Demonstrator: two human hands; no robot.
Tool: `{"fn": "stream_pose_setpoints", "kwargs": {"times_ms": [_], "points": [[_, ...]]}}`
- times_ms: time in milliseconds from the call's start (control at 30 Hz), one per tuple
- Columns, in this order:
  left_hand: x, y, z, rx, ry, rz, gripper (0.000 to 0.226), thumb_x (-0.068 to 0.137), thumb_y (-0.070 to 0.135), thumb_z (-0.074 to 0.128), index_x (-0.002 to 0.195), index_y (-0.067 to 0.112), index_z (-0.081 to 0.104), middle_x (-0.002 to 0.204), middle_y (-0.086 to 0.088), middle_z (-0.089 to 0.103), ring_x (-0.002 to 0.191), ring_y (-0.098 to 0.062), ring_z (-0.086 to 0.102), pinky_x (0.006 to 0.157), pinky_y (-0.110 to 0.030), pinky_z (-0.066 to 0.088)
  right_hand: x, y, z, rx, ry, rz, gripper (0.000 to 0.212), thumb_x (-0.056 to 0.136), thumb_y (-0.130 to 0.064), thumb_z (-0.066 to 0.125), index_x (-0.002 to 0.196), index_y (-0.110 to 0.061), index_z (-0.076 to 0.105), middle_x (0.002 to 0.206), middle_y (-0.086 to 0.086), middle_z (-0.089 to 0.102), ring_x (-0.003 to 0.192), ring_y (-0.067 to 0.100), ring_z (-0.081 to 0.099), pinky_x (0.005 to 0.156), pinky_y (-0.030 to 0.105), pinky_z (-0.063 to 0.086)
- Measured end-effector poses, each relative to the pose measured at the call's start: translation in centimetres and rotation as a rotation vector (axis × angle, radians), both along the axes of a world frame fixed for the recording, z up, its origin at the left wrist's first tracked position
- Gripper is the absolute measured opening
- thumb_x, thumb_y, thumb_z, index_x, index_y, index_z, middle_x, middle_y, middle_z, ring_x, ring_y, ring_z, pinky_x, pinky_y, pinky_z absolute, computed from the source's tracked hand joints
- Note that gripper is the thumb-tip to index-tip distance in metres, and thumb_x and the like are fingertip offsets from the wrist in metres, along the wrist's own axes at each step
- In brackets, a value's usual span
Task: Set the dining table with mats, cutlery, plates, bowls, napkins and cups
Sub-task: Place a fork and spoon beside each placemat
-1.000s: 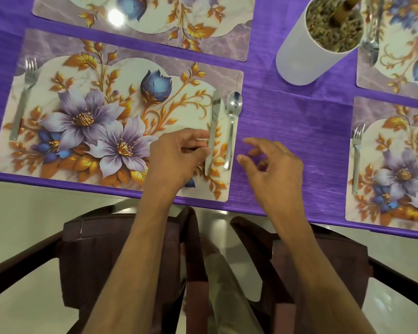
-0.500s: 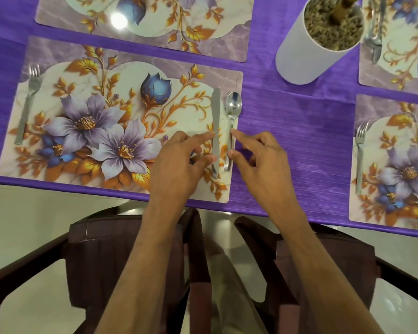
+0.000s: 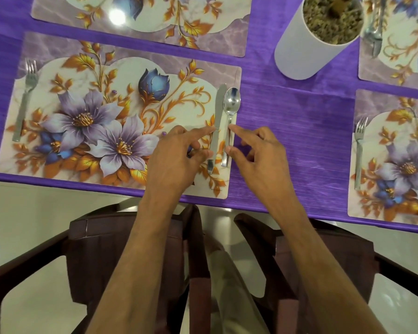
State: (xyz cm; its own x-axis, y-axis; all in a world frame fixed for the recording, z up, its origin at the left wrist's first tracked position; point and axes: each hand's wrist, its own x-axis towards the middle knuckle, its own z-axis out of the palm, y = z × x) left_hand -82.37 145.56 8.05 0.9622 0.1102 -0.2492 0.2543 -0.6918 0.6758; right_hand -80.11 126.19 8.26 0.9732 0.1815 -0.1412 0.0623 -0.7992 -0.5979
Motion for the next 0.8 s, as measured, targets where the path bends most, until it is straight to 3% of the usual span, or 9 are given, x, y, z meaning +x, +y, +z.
{"fn": "stream_pose_setpoints", "kwargs": {"times_ms": [100, 233, 567, 800], "points": [[-0.04, 0.15, -0.01, -0.012, -0.004, -0.005, 0.046, 0.096, 0.036, 0.072, 0.141, 0.043, 0.062, 0.102, 0.007, 0.059, 0.091, -0.008, 0.055, 0.075, -0.024, 0.047, 0.01, -0.04, -0.07, -0.006, -0.009, 0.006, 0.05, 0.099, -0.04, 0.067, 0.147, -0.032, 0.056, 0.107, -0.004, 0.051, 0.076, 0.01, 0.056, 0.071, 0.035, 0.06], [-0.35, 0.11, -0.11, -0.027, -0.03, 0.002, 0.046, 0.095, 0.036, 0.073, 0.14, 0.043, 0.063, 0.1, 0.006, 0.06, 0.087, -0.009, 0.058, 0.076, -0.028, 0.051, -0.17, -0.06, -0.1, -0.008, -0.024, 0.013, 0.05, 0.099, -0.04, 0.066, 0.147, -0.031, 0.056, 0.106, -0.005, 0.05, 0.076, 0.01, 0.056, 0.07, 0.036, 0.06], [-0.65, -0.13, -0.34, -0.016, -0.043, 0.018, 0.044, 0.096, 0.04, 0.072, 0.139, 0.043, 0.063, 0.101, 0.007, 0.061, 0.087, -0.008, 0.058, 0.075, -0.028, 0.051, -0.44, 0.14, -0.29, -0.016, -0.045, 0.013, 0.051, 0.099, -0.042, 0.066, 0.148, -0.032, 0.055, 0.106, -0.004, 0.051, 0.079, 0.011, 0.057, 0.069, 0.034, 0.06], [-0.73, -0.19, -0.7, -0.001, -0.056, 0.029, 0.044, 0.096, 0.044, 0.071, 0.139, 0.043, 0.063, 0.102, 0.008, 0.062, 0.087, -0.007, 0.058, 0.069, -0.02, 0.043, -0.48, 0.11, -0.25, -0.029, -0.056, 0.017, 0.05, 0.1, -0.043, 0.065, 0.147, -0.032, 0.056, 0.106, -0.005, 0.052, 0.08, 0.009, 0.057, 0.068, 0.029, 0.059]]}}
